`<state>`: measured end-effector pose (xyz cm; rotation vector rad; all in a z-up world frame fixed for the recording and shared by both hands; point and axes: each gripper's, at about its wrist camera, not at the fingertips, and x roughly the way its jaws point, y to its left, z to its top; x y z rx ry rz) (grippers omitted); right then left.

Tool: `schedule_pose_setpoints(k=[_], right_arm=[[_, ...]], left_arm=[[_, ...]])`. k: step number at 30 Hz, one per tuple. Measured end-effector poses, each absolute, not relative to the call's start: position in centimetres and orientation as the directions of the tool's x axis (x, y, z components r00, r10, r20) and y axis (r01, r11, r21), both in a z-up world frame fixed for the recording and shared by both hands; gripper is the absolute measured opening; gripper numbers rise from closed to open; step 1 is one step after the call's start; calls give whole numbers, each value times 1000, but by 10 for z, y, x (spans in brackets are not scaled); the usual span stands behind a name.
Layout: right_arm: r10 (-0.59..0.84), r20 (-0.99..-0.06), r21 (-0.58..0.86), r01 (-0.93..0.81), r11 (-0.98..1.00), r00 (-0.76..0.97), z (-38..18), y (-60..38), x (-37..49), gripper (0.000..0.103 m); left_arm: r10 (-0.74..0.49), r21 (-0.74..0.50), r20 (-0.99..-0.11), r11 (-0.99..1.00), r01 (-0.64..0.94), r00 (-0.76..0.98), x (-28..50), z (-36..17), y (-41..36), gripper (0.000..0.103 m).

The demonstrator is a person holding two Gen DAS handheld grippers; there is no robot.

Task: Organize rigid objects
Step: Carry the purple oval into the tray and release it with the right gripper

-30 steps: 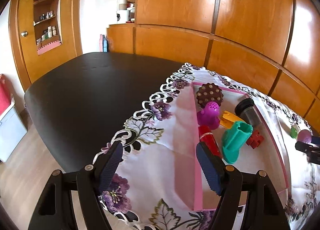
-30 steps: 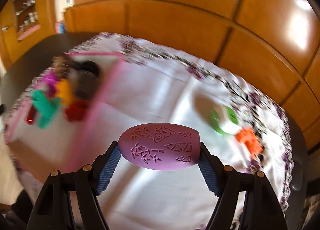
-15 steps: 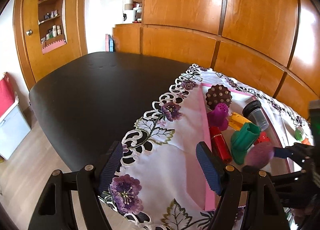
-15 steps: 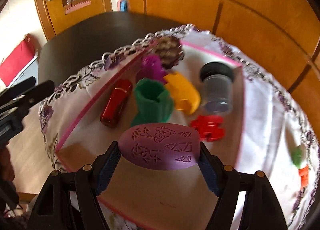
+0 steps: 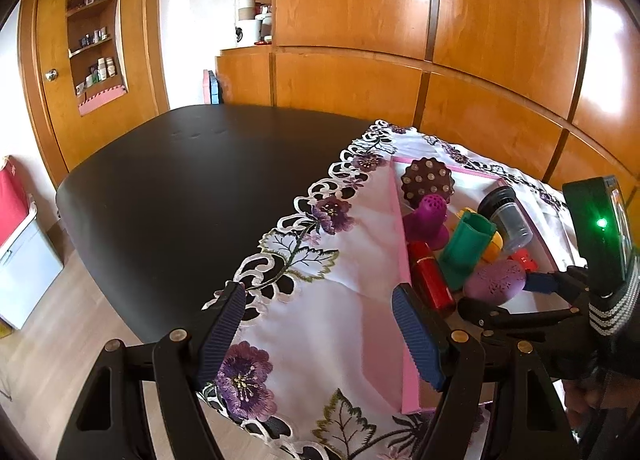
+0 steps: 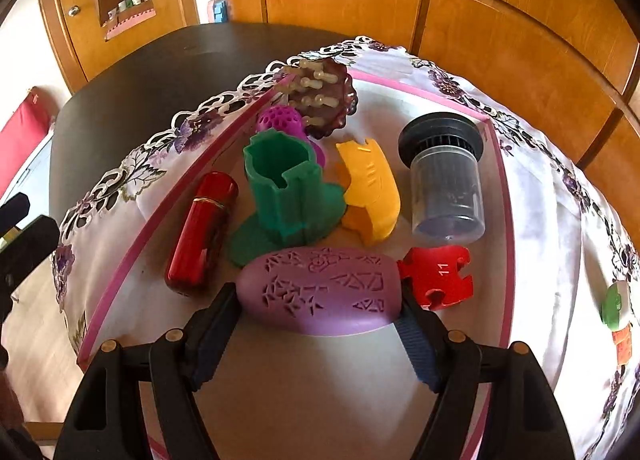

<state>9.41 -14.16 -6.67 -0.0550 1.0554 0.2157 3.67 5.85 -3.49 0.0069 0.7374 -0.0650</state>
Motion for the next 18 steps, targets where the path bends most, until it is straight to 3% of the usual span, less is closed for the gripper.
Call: schedule_pose_setpoints(k=[18], right_arm=[[204, -858, 128, -188, 974, 471, -59, -148, 83, 77]], left_arm=[[-50, 9, -665, 997, 75, 745, 27, -28, 50, 76]])
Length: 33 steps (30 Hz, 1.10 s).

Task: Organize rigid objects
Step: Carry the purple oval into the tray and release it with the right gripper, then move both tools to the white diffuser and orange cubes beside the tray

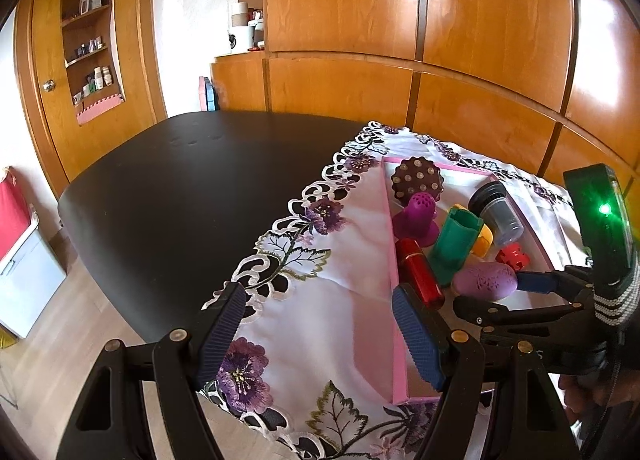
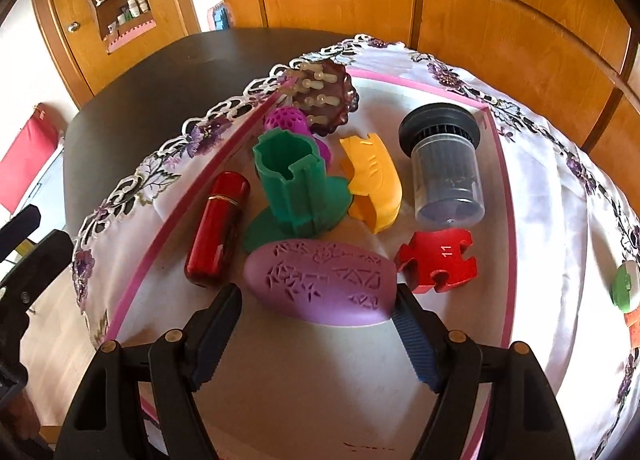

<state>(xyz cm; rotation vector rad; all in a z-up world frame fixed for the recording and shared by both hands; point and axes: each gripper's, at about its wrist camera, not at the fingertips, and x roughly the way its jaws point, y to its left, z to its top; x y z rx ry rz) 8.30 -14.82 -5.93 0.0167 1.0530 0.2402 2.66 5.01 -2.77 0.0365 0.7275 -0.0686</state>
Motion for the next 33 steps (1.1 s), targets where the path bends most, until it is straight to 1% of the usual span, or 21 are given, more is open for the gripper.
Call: schedule_pose_setpoints(k=[6, 13, 21, 28, 33], right_arm=[[210, -848, 135, -184, 974, 486, -53, -151, 79, 77], [214, -812, 141, -173, 975, 543, -31, -166, 69, 78], [173, -767, 135, -108, 985, 618, -4, -202, 58, 78], [102, -757, 98, -42, 994, 645, 5, -240, 51, 78], [-7, -754, 27, 42, 999, 657, 8, -284, 45, 78]], left_arm=[[-52, 12, -665, 997, 80, 745, 24, -25, 47, 76], [-56, 18, -663, 996, 91, 746, 24, -22, 43, 76], [-88, 25, -664, 990, 141, 742, 23, -18, 26, 76], [-125, 41, -665, 978, 203, 737, 21, -17, 7, 76], [-158, 52, -666, 965, 256, 729, 20, -15, -10, 76]])
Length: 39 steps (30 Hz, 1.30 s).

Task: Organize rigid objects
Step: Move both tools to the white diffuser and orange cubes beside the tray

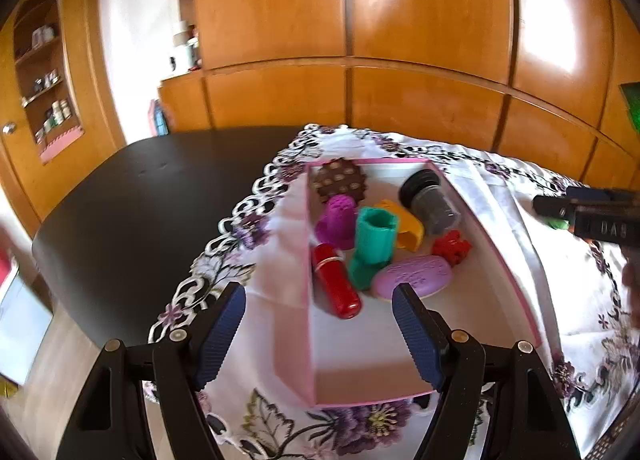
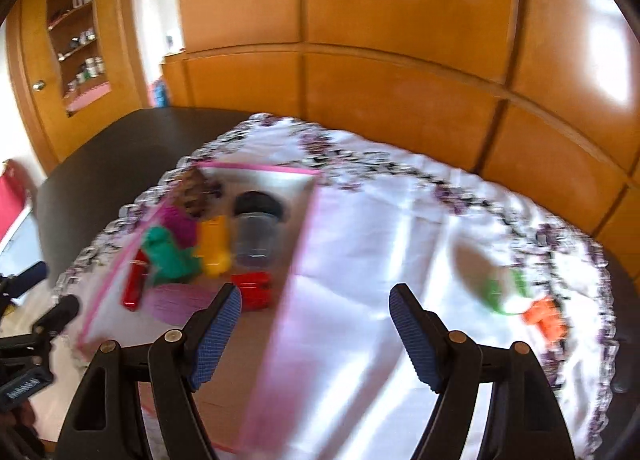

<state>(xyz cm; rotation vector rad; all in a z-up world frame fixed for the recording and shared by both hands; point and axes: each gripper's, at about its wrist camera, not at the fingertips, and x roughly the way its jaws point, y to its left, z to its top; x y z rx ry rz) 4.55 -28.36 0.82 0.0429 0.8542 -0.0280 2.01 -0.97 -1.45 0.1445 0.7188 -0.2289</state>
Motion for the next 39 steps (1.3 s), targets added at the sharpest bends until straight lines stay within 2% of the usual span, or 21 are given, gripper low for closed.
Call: schedule_pose_setpoints(k=[5, 12, 15, 17, 22, 32, 39], right_arm=[[-178, -750, -44, 220, 974, 637, 11, -364, 34, 78], [-392, -745, -32, 559, 828, 539, -9, -485, 1, 78], [-374, -798, 55, 675, 736, 473, -27, -523, -14, 78], [-353, -793, 142, 713, 687, 497, -26, -542, -23, 78], [-283, -818, 235, 740, 630, 501, -33, -560, -31, 78], [-237, -827, 280, 740, 612, 509, -36, -559, -33, 78], [-193, -829, 326, 734, 595, 525, -38, -563, -34, 78]], left_arm=[[-197, 63, -655, 948, 312, 730, 21, -6, -29, 76], [-272, 78, -654, 904, 420, 706, 22, 2, -71, 76], [-304, 75, -664, 882, 465, 683, 22, 3, -91, 76], [-322, 70, -670, 870, 488, 669, 22, 3, -105, 76], [-382, 45, -684, 828, 559, 621, 21, 5, -143, 76], [-444, 52, -728, 724, 688, 523, 32, 0, -225, 91], [-449, 61, -767, 659, 750, 457, 40, -16, -273, 91]])
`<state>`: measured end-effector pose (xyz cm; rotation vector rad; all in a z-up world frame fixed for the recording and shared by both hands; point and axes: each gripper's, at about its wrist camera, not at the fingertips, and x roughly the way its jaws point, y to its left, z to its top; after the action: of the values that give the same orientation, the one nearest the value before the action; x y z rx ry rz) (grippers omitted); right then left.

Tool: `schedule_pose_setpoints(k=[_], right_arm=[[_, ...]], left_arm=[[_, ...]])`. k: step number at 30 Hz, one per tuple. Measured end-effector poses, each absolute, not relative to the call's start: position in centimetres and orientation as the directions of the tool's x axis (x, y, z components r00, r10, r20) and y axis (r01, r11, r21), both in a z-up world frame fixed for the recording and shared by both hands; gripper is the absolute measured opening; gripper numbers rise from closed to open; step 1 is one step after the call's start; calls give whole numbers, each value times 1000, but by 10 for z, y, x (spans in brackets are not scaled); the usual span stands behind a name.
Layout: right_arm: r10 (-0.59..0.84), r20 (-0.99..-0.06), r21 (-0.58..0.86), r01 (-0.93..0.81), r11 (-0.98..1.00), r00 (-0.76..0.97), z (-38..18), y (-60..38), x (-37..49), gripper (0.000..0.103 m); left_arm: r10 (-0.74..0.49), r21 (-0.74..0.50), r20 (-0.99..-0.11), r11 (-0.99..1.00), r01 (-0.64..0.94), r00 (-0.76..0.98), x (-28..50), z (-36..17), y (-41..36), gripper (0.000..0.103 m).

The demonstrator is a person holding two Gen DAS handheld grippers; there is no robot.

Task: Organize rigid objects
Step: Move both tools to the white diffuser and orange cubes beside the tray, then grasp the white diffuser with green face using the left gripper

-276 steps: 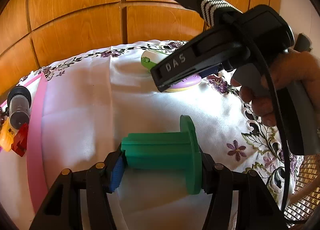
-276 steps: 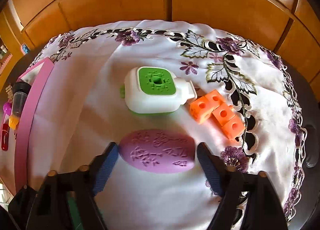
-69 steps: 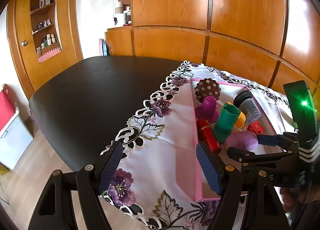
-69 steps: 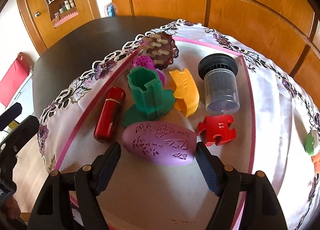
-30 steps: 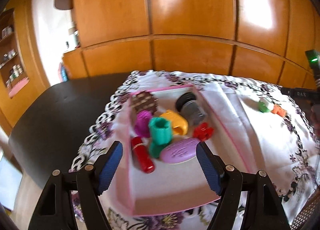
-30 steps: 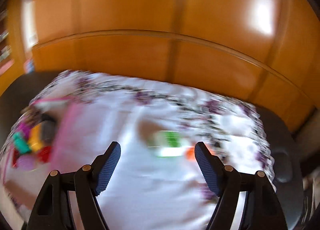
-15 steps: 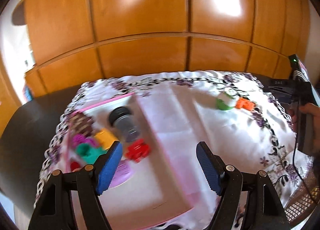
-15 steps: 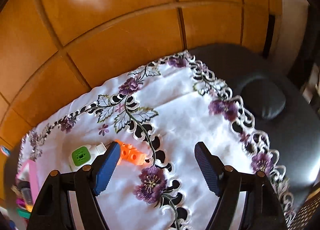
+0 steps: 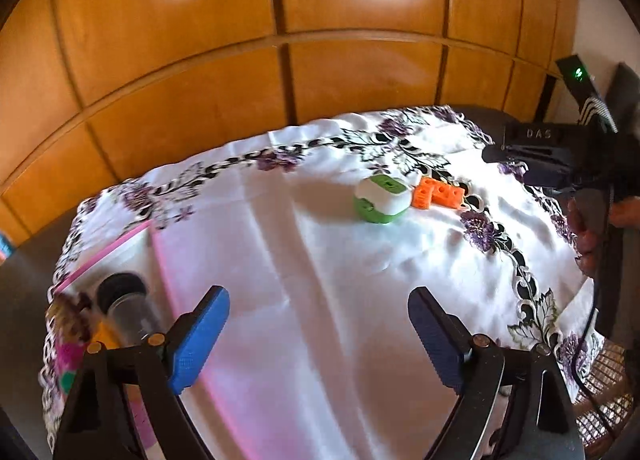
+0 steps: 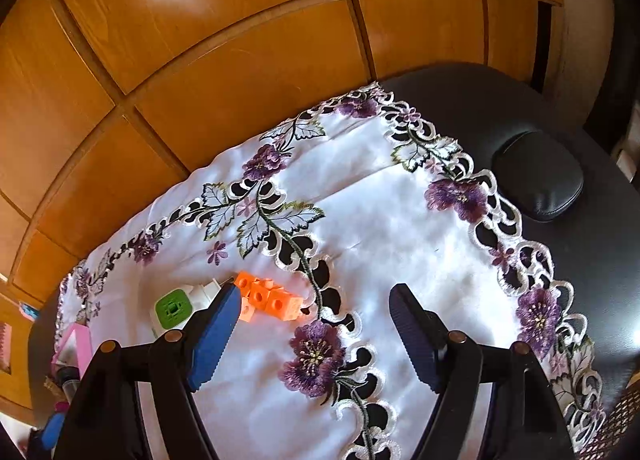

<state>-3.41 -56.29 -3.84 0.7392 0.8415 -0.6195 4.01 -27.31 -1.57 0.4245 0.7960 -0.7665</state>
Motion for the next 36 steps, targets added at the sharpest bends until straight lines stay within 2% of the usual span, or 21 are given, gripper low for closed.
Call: schedule_pose_setpoints(k=[9, 14, 17, 23, 33, 34, 36], right_arm=[[-158, -815, 393, 733, 555, 557, -37, -569, -40, 78], [-148, -802, 428, 730, 533, 578, -34, -572, -45, 78], [-126, -799, 450, 724, 523, 588, -35, -573, -46, 78], [-97, -799, 474, 722, 504, 593, -39, -575, -47, 78], [-54, -793, 509, 709, 489, 607, -43, -576, -46, 78], [-54, -795, 507, 710, 489, 605, -43, -576, -46, 78], [-47, -798, 507, 712, 487, 601, -45, -576, -45, 78]], left_arm=[[-448, 95, -793, 580, 809, 414, 60, -28, -328, 94], [-457, 156, -779, 523, 838, 430, 68, -30, -355, 101], [-455, 185, -779, 492, 851, 432, 75, -36, -371, 102], [-464, 150, -808, 433, 889, 363, 88, -49, -397, 102], [-463, 172, -827, 330, 928, 318, 98, -66, -434, 101], [-464, 169, -829, 322, 931, 311, 99, -69, -436, 99], [-442, 169, -844, 317, 933, 303, 101, -77, -443, 70]])
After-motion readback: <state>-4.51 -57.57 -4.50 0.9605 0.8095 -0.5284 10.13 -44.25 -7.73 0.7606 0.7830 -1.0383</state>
